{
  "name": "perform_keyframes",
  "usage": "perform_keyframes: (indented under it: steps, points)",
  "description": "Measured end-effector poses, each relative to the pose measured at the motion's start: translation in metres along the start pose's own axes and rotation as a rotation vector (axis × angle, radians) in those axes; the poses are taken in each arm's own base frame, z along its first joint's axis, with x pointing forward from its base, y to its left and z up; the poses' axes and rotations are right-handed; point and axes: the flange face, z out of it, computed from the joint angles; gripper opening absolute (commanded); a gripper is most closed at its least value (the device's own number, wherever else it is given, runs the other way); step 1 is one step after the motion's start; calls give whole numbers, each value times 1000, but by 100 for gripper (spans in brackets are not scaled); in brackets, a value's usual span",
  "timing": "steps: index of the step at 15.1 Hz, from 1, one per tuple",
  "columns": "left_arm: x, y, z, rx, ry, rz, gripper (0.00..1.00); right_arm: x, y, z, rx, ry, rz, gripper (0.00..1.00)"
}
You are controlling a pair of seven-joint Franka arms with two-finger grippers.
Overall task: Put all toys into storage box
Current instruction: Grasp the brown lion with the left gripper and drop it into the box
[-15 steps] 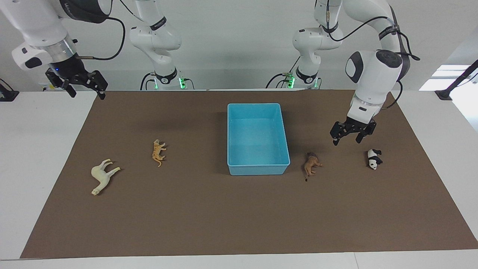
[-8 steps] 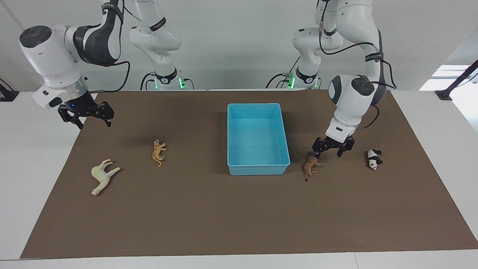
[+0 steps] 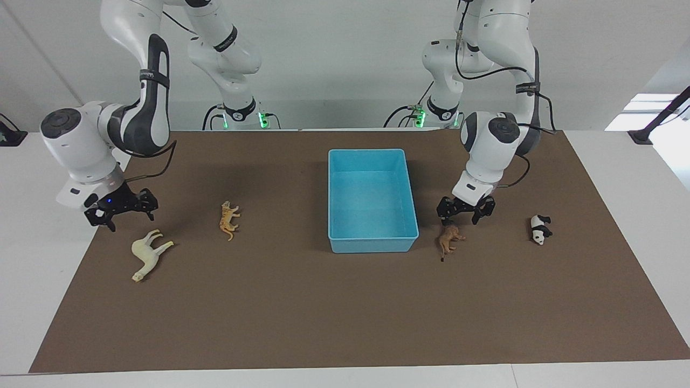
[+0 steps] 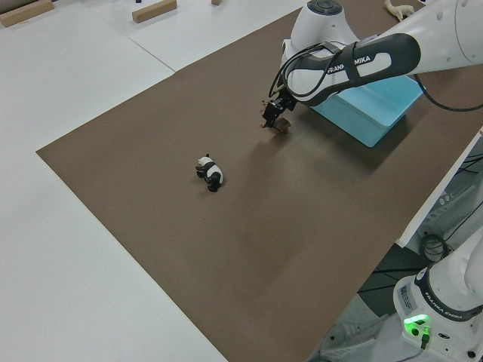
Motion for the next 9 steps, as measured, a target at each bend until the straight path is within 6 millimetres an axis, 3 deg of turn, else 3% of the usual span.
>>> perform_keyframes:
  steps: [2,5,7,9]
  points:
    - [-3,5,13,-2,-9,8,100,2,5,23,-10,11,-42,100]
    - [-2,1,19,-1,-7,1,66,2,9,56,-13,18,-67,100]
    - [-1,1,18,-2,-3,-9,61,3,8,65,-4,13,-65,98]
    - [0,1,17,-2,1,-18,43,3,7,66,-2,12,-79,84]
